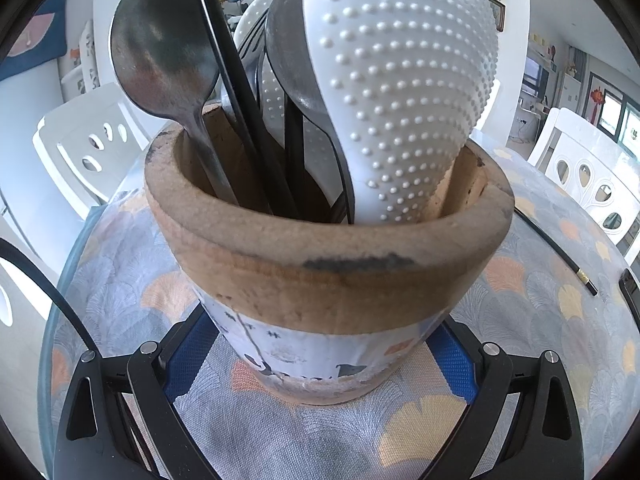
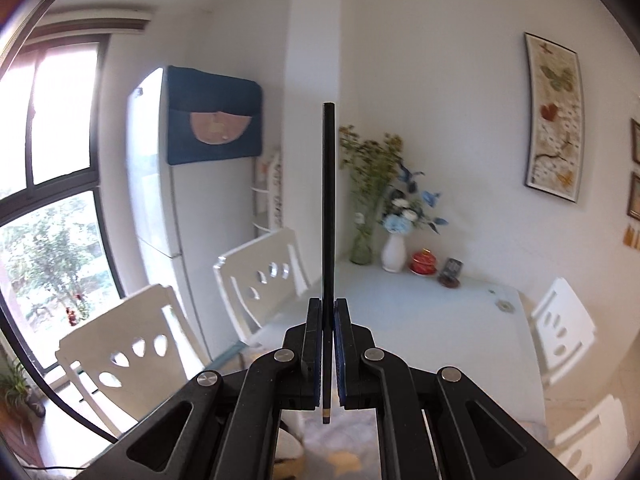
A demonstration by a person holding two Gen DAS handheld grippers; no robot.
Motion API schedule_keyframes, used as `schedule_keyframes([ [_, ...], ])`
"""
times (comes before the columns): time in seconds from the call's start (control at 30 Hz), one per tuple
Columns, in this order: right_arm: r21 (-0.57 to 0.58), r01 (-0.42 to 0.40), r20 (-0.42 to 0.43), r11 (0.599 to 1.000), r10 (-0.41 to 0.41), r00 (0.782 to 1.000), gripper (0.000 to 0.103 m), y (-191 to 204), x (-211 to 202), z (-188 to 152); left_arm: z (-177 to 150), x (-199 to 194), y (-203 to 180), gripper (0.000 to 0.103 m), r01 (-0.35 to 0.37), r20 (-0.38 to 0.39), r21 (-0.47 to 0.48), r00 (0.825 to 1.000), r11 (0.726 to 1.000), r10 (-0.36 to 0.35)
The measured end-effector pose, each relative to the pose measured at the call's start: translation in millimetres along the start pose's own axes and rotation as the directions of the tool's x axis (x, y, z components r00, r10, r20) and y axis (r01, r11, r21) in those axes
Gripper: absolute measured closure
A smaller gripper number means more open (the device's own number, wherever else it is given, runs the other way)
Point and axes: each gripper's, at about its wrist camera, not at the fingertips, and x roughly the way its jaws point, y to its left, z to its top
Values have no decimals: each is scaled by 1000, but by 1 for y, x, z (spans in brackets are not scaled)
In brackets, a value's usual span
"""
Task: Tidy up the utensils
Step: 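Lift the chopstick and carry it above the cork holder, then lower the chopstick into the cork holder and open the right gripper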
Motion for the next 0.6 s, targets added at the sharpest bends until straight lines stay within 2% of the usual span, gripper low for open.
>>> schedule_keyframes([
  [0.33, 50, -100, -19, 994, 101, 995, 98, 14, 20, -3, 1, -1, 3, 6, 3, 4, -2, 1000, 1000, -3],
  [0.6, 81, -150, -80, 985, 156, 984, 98, 19, 46, -22, 0, -4, 2, 6, 4, 6, -3, 1000, 1000, -4],
])
